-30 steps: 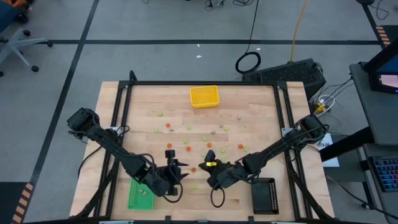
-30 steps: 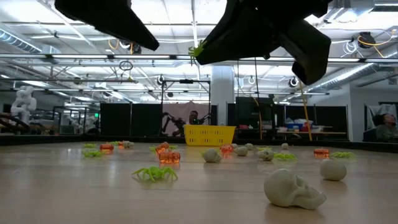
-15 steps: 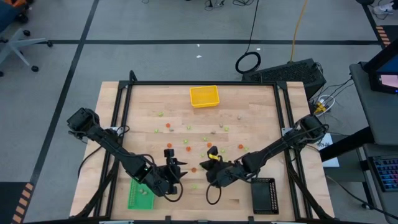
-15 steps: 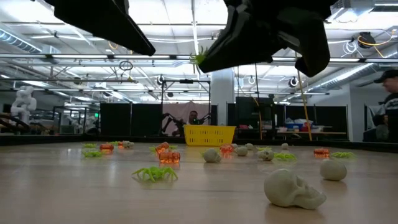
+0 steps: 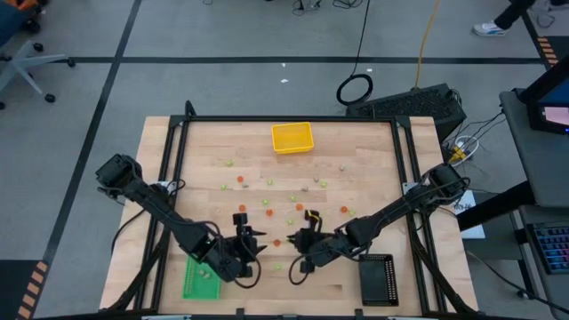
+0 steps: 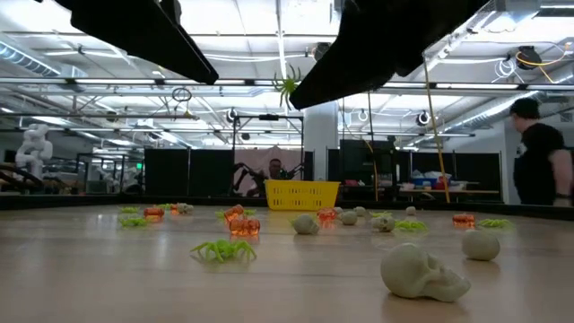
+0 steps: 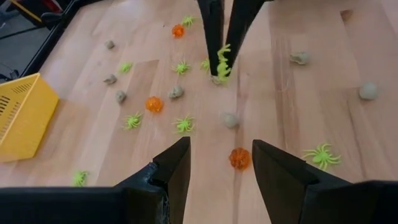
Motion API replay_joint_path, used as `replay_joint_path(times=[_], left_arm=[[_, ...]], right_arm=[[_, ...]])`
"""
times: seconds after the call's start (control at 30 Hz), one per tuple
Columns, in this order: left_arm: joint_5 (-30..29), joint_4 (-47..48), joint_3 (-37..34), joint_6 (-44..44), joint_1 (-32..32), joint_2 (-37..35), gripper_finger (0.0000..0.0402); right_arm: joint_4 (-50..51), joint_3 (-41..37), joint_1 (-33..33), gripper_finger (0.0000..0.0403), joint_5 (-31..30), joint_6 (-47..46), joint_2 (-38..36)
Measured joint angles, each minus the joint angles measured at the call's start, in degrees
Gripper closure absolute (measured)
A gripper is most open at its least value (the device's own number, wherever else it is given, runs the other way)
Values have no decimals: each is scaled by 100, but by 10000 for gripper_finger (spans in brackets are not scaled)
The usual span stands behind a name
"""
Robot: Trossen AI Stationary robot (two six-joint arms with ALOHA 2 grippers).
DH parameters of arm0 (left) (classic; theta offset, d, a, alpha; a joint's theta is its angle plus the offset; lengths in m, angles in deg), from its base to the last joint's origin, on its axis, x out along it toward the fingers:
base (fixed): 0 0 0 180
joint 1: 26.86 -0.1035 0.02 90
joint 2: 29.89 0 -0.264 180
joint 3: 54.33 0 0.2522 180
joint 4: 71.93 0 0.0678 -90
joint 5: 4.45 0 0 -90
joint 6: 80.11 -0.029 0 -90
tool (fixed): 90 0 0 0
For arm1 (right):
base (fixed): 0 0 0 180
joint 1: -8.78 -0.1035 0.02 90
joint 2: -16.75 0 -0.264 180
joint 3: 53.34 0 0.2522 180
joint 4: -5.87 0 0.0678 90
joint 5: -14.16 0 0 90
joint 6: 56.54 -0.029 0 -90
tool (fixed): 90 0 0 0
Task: Sort Halloween decoration
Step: Put the green spider toy into the yellow bin
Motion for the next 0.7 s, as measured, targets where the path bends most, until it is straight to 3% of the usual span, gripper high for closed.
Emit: replay_joint_path(times=[0.17, 0.3, 0.7], left_arm=[[0, 5, 1, 42, 98, 0, 231], [1, 7, 1, 169, 164, 0, 231], [0, 85, 0, 488, 213, 0, 231]], right_arm=[[-26, 3, 0, 403, 499, -907, 29], [-63, 4, -7, 403, 507, -1305, 72], [-133, 6, -15, 403, 492, -1338, 129]])
